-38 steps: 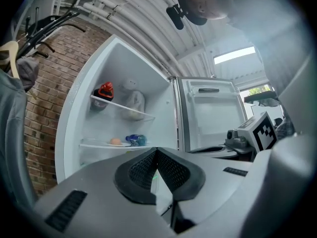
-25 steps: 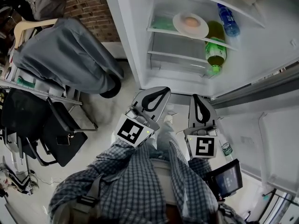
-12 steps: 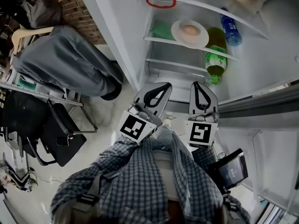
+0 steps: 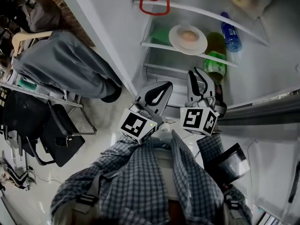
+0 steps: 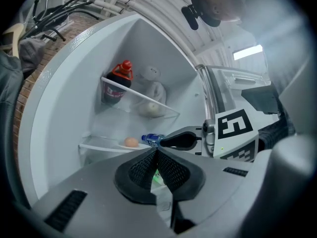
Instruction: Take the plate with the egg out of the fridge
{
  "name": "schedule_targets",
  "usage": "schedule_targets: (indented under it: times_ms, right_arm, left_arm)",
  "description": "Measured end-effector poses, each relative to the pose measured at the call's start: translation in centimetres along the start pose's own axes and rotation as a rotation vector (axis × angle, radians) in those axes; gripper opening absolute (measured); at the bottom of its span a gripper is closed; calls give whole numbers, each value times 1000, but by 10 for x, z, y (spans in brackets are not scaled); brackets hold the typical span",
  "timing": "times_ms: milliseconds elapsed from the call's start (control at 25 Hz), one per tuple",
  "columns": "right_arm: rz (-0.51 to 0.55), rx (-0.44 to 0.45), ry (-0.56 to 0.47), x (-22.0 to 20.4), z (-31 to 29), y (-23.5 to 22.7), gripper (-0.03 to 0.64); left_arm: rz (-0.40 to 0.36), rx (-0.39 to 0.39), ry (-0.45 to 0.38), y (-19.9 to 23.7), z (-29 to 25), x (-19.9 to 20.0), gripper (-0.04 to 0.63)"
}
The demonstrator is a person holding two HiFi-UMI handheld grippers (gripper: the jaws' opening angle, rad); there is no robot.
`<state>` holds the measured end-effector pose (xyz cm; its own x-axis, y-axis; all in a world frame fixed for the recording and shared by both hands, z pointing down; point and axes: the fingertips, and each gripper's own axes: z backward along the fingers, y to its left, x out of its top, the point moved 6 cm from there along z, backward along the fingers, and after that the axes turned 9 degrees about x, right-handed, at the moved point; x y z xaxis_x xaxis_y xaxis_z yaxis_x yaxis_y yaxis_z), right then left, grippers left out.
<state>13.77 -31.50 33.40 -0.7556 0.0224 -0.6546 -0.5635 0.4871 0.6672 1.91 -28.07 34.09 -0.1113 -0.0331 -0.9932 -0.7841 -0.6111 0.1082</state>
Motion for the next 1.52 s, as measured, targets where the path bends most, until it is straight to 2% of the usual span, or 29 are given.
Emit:
schedule_targets:
  times_ms: [120,360,760,880,960,1080,1280,1400,1520]
  right_arm:
    - [74,33,23,1,-13,-3,94]
    - [287,39,99,0,-43,-14,97]
    - [467,41,148,-3,-78,-13,97]
    - [496,44,163,-6,-80,-13,95]
    - [506,45,164,-6,-81,-13,93]
    - [514,31,161,-5,-79,-14,23]
    - [529,29,166,-5,-77,-15,21]
    - [524,23,164,-4,-73,-16,20]
    - [521,12,160,-5,-70,-16,20]
  left_arm:
    - [6,5,-5,0,-3,-1,6]
    - [19,32,-1,5,-4,-1,6]
    - [47,89,8,18,-2,-2,6]
    - [41,96,3,19,-3,-2,6]
    - [68,107,7,20,-4,-1,6]
    - [92,109,14,19,-8,-2,6]
    - [113,107,18,18,-11,-3,6]
    - [158,94,5,19,-13,-3,6]
    - [239,46,-44,19,-16,-5,6]
